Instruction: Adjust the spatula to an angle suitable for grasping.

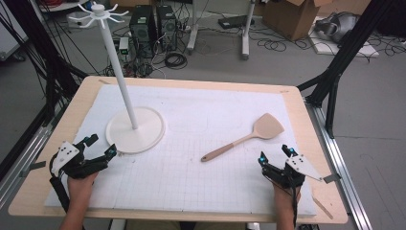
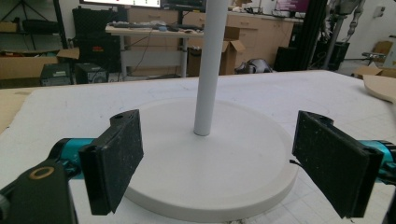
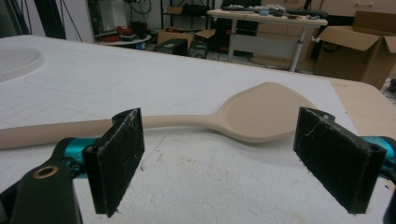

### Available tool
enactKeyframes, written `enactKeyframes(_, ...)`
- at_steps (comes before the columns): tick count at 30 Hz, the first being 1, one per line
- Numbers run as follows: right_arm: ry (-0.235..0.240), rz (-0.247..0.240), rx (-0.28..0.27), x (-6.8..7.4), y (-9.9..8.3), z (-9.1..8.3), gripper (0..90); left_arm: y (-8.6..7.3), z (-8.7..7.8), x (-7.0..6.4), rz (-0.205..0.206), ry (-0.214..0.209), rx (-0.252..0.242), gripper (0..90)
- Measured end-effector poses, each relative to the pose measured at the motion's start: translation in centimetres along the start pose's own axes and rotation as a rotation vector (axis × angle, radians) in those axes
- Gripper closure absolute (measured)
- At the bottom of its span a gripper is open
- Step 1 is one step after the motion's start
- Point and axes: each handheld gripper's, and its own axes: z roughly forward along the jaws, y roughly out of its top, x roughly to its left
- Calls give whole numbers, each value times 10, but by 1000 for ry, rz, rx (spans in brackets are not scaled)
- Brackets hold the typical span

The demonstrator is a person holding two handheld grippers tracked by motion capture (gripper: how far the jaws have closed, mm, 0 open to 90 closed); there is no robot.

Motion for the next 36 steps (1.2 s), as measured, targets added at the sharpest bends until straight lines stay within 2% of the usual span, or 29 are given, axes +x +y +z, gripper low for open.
enactKeyframes(11,0,0,1,1,0,0,155,0,0,0,3,1,-3,168)
enactKeyframes(14,4,-15,-2,0,0,1,155,0,0,0,1,1,-2,169)
enactKeyframes(23,35,-13,31,0,1,4,155,0,0,0,2,9,1,175)
enactKeyframes(28,39,-38,50,1,2,5,156,0,0,0,1,7,2,176)
enactKeyframes(34,40,-20,62,1,2,6,160,0,0,0,0,7,2,176)
enactKeyframes(36,41,-34,68,0,3,8,164,0,0,0,-3,8,0,176)
